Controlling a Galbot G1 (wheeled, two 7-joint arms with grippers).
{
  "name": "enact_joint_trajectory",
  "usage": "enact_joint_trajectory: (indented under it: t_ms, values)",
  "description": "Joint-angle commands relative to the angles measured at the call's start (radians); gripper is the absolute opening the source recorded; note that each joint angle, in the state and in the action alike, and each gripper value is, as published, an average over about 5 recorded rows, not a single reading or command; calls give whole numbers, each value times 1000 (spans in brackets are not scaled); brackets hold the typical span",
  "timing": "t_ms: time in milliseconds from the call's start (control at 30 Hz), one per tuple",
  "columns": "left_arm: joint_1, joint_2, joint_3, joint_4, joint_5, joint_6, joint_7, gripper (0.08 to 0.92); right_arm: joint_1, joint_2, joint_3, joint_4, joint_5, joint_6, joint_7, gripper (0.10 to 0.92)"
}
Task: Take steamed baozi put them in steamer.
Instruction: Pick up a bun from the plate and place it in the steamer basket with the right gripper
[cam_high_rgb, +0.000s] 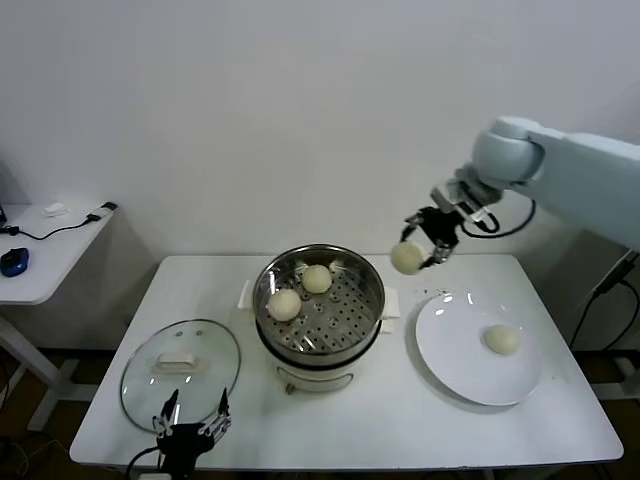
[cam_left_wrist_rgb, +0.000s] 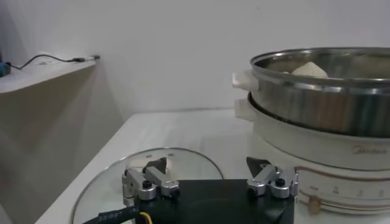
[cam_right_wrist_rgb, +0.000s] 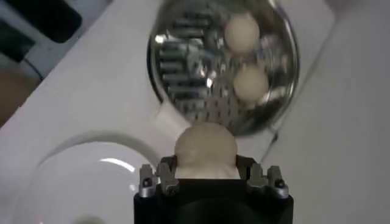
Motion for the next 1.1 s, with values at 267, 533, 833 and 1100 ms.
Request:
enact_joint_trajectory:
  t_ms: [267,533,833,1100]
  values:
    - [-10,5,-12,10,-7,3,0,823,-49,356,-105,79,-237,246,91,645]
    - [-32,2,-15,28,-11,10,1,823,-155,436,-124,15,-257,228,139,650]
    - [-44,0,-23,40,-20,13,1,823,-230,472,-126,-106,-302,247,153,645]
    - [-44,1,-29,42,-24,13,-1,823,-254,483,-131,-137,-282,262,188,701]
